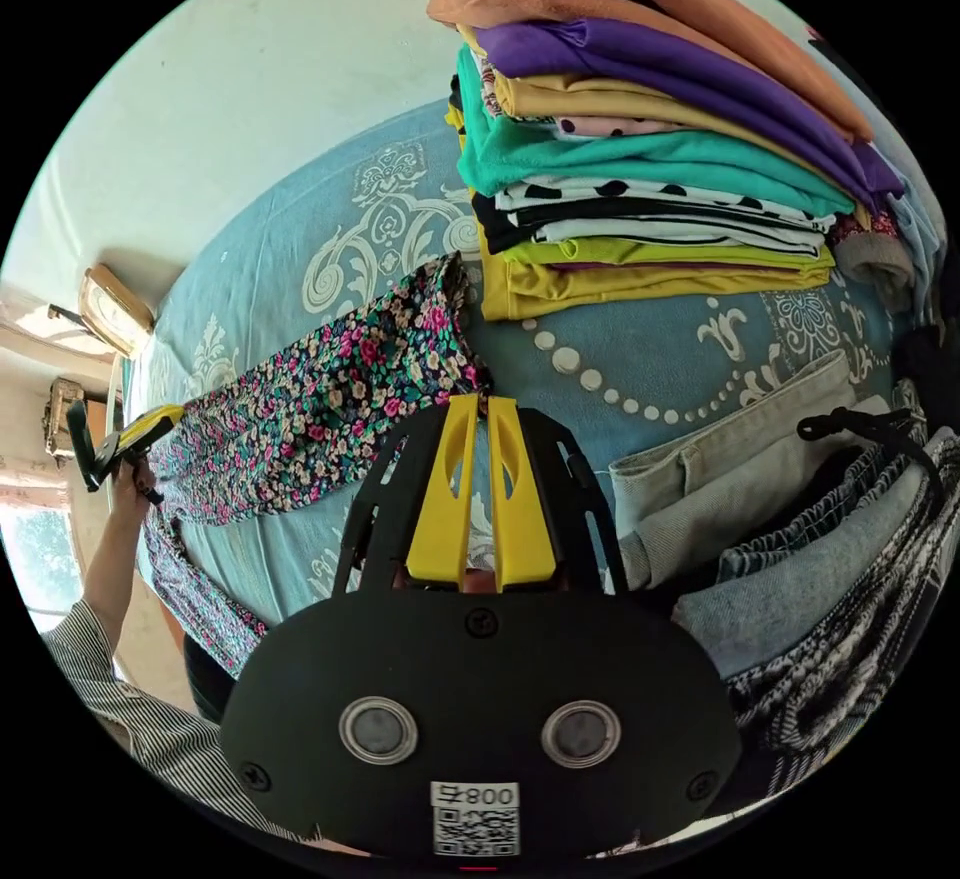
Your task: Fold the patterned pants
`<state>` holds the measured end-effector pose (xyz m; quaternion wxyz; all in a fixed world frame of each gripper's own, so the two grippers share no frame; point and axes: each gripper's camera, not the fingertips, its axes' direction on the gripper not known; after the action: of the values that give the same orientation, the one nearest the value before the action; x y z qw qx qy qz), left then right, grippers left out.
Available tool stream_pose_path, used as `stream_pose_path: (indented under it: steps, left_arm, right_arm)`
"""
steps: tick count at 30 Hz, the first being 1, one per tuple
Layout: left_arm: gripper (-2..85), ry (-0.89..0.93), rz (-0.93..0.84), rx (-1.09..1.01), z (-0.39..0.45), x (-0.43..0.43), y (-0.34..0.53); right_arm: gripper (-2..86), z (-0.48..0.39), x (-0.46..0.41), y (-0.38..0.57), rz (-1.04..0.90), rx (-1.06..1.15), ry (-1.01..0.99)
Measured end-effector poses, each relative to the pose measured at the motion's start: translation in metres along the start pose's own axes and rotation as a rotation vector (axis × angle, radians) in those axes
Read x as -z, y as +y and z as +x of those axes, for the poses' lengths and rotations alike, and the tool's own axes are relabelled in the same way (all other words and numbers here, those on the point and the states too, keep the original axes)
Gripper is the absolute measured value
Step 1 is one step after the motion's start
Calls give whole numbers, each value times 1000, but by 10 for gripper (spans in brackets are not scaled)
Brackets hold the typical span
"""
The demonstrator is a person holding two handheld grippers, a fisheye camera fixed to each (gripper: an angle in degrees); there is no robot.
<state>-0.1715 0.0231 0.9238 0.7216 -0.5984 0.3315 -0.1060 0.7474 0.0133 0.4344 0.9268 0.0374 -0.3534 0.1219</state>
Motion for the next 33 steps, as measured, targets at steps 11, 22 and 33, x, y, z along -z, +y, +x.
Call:
stream_pose_path:
  steps: [11,22,33]
  left_arm:
    - [12,-59,-42,43,-10,-27,-33]
    - [39,71,59,52,-23,-5,-13]
    - [16,21,-34,-27,-14,-20,0]
  right_arm:
    - [36,18,3,-7,-121,-19,31]
    - [58,1,26,-10,51,-42,39]
    - [14,-62,-45,-88,-26,66,89]
